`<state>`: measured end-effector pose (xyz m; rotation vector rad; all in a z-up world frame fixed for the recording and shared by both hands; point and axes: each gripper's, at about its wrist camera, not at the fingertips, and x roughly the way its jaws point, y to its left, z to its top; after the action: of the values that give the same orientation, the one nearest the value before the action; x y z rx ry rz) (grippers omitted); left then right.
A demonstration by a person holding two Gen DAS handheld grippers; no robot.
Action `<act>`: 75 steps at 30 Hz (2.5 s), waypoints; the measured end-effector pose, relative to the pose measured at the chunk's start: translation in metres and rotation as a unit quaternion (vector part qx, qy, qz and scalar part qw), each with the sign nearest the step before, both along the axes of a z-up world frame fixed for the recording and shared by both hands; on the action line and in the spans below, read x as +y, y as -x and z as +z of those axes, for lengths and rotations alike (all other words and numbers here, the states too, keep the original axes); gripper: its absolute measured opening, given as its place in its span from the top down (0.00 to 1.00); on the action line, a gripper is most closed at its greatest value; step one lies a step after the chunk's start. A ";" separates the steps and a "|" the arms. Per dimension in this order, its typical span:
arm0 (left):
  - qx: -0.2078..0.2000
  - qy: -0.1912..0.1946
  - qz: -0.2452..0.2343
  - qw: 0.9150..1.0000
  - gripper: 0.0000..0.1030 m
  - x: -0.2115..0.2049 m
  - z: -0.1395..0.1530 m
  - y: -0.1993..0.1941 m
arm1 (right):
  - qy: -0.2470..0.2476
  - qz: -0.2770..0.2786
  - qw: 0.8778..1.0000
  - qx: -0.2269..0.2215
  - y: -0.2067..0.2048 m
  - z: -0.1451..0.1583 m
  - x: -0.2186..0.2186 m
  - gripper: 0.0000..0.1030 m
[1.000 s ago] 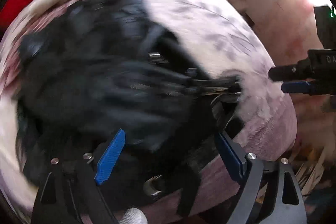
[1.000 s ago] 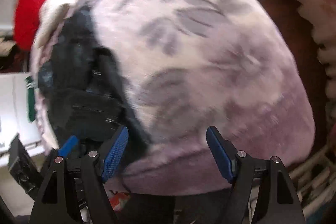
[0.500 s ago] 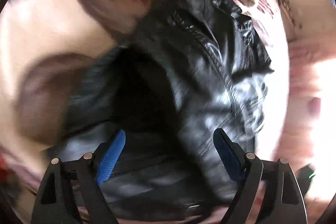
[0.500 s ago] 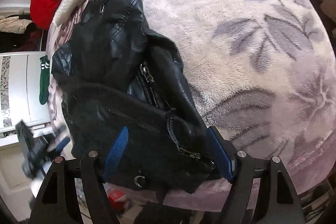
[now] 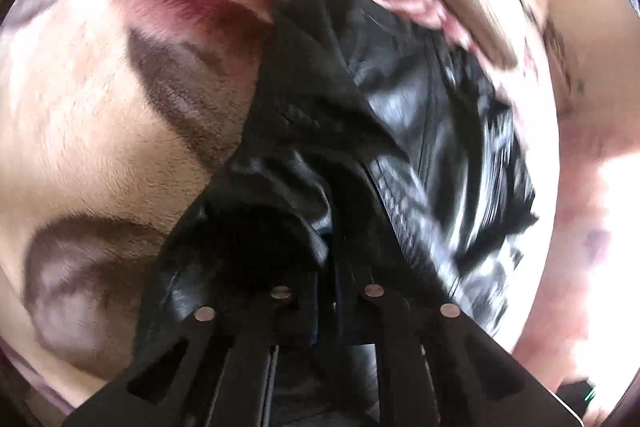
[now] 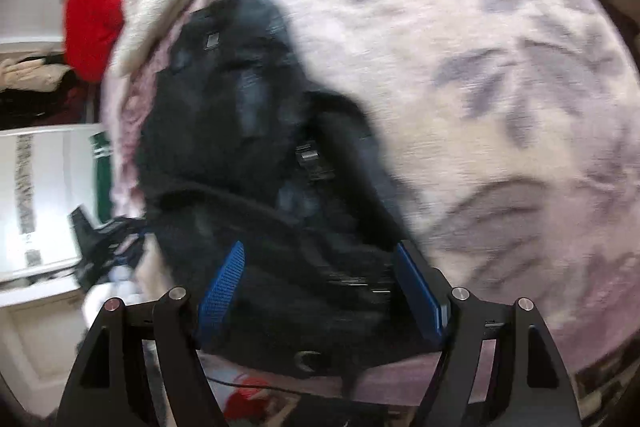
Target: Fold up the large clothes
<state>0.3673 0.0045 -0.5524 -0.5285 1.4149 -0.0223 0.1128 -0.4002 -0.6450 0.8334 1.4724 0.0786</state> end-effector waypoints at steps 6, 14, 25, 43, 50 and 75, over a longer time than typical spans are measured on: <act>0.028 -0.028 -0.028 0.999 0.65 0.013 0.020 0.016 | 0.012 0.083 0.993 0.081 -0.011 -0.067 0.052 0.37; 0.001 -0.080 -0.022 0.997 0.23 0.055 0.026 -0.020 | 0.045 0.105 0.992 0.052 -0.073 0.009 0.073 0.37; 0.031 -0.310 -0.013 0.950 0.23 0.109 -0.023 -0.058 | -0.021 0.200 0.979 -0.025 -0.255 -0.001 0.273 0.37; -0.016 -0.119 -0.044 0.992 0.23 0.100 -0.020 -0.100 | -0.166 -0.016 0.984 0.068 -0.243 -0.069 0.216 0.42; -0.015 -0.113 -0.122 0.986 0.23 0.054 -0.054 -0.159 | -0.087 0.065 0.994 0.030 -0.192 -0.020 0.146 0.37; -0.014 -0.188 -0.084 0.978 0.25 0.034 -0.011 -0.167 | -0.017 0.029 0.996 0.083 -0.091 -0.041 0.073 0.61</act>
<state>0.5341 0.0385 -0.5635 -0.0948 1.3903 0.1005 0.2042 -0.3269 -0.6864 0.8414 1.6553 0.0795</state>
